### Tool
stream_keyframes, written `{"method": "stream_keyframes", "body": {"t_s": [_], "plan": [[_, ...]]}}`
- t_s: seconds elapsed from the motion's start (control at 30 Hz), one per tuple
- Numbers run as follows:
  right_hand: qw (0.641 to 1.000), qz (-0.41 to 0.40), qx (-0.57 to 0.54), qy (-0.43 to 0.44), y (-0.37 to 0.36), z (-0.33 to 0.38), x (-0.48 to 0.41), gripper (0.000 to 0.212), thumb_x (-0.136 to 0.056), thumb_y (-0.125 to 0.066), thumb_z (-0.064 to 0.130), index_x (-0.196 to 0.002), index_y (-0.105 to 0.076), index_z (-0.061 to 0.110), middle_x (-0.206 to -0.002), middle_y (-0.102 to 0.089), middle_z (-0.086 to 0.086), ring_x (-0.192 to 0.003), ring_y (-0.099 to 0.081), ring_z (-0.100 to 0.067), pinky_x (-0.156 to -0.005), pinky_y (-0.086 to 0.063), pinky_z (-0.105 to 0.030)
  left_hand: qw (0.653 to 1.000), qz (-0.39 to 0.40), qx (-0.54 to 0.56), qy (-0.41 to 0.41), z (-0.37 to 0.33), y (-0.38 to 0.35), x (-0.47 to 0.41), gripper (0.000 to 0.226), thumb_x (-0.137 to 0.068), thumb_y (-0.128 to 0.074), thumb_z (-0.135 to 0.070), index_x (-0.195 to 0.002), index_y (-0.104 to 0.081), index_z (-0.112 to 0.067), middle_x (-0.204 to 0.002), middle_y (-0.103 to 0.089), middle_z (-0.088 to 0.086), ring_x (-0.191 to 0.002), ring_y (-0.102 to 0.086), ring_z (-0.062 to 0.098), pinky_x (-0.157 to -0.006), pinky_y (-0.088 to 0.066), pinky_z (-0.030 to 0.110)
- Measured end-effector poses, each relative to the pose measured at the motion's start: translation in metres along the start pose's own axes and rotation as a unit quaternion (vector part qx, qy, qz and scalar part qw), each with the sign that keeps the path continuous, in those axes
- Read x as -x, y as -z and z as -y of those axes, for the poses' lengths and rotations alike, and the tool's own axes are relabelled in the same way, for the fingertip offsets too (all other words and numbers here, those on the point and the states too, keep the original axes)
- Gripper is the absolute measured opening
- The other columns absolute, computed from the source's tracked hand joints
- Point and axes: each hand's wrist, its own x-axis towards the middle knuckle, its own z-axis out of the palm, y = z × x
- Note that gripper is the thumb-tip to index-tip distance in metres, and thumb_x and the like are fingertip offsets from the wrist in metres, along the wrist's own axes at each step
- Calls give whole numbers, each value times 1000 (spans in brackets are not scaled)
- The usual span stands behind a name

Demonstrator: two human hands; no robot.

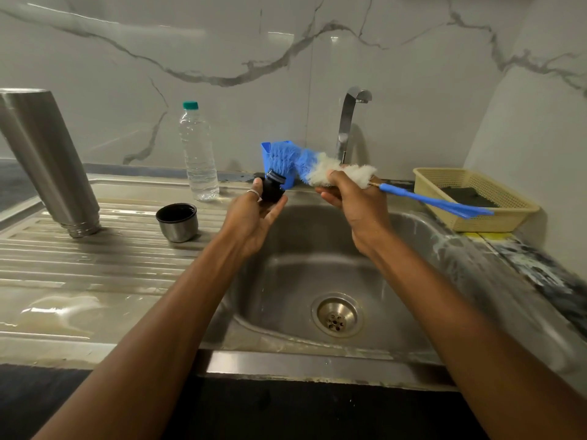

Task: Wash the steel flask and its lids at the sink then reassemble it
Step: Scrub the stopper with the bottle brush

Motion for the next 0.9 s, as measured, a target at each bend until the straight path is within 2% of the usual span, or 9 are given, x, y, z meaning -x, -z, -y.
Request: {"method": "stream_keyframes", "body": {"t_s": [0.1, 0.27, 0.4, 0.5, 0.57, 0.67, 0.77, 0.83, 0.9], "plan": [[1000, 7, -12, 1, -2, -3, 3, 12, -91, -69, 9, -103, -71, 7, -104, -76, -11, -92, -76, -21, -76, -59, -23, 1000, 0, 26, 3, -3, -1, 0, 26, -108, -48, -20, -122, -57, 1, -122, -63, 24, -111, -67, 29, -84, -62, 37], [1000, 7, -14, 3, -3, -2, 4, 4, -89, -68, 5, -91, -71, 5, -95, -76, -10, -91, -76, -21, -81, -61, -28, 998, -29, 57, 1, -8, 0, 1, 18, -108, -48, -22, -102, -55, -7, -123, -62, 26, -114, -66, 32, -91, -60, 42], [1000, 8, -25, -7, -5, -7, 5, 12, -91, -67, 5, -101, -71, 0, -101, -76, -12, -91, -76, -20, -79, -60, -24, 999, -7, 34, 6, 3, -12, 7, 20, -108, -46, -23, -104, -56, -6, -124, -61, 26, -114, -65, 30, -86, -61, 39], [1000, 14, -20, 3, -4, -4, 8, 5, -91, -66, 3, -90, -71, 4, -94, -75, -10, -90, -76, -20, -79, -61, -27, 998, -25, 54, -6, -2, -7, 2, 20, -107, -48, -24, -102, -56, -7, -123, -61, 25, -110, -66, 29, -79, -63, 37], [1000, 8, -11, 8, -4, -1, 7, 7, -89, -66, 3, -85, -70, 7, -91, -74, -10, -90, -75, -21, -79, -61, -27, 998, -28, 52, -8, -3, -6, 2, 20, -107, -48, -24, -100, -56, -7, -118, -61, 23, -107, -67, 28, -77, -64, 36], [1000, 8, 5, 9, -8, -1, 8, 4, -90, -67, 6, -90, -70, 9, -98, -76, -11, -89, -76, -19, -81, -61, -28, 999, -24, 34, -2, 4, -11, 4, 22, -107, -47, -24, -98, -56, -6, -116, -62, 23, -104, -67, 27, -80, -63, 35], [1000, 25, 2, 11, -10, -1, 11, 3, -91, -67, 5, -91, -70, 7, -96, -75, -10, -88, -76, -19, -82, -62, -30, 998, -39, 58, -9, -2, -8, 1, 22, -107, -48, -26, -99, -55, -6, -117, -61, 24, -108, -66, 29, -79, -63, 36], [1000, 9, 4, 14, -6, 0, 8, 3, -89, -67, 5, -89, -69, 7, -98, -75, -15, -90, -76, -23, -83, -62, -31, 997, -44, 66, -13, -6, -6, 0, 22, -107, -48, -25, -96, -54, -7, -114, -61, 23, -111, -65, 30, -87, -61, 39], [1000, -14, 14, 11, -3, -1, 5, 3, -88, -68, 8, -92, -68, 7, -99, -75, -14, -91, -76, -24, -84, -62, -32, 998, -37, 56, -7, -2, -6, 2, 22, -107, -48, -25, -97, -54, -7, -118, -61, 24, -112, -65, 30, -86, -62, 38]]}}
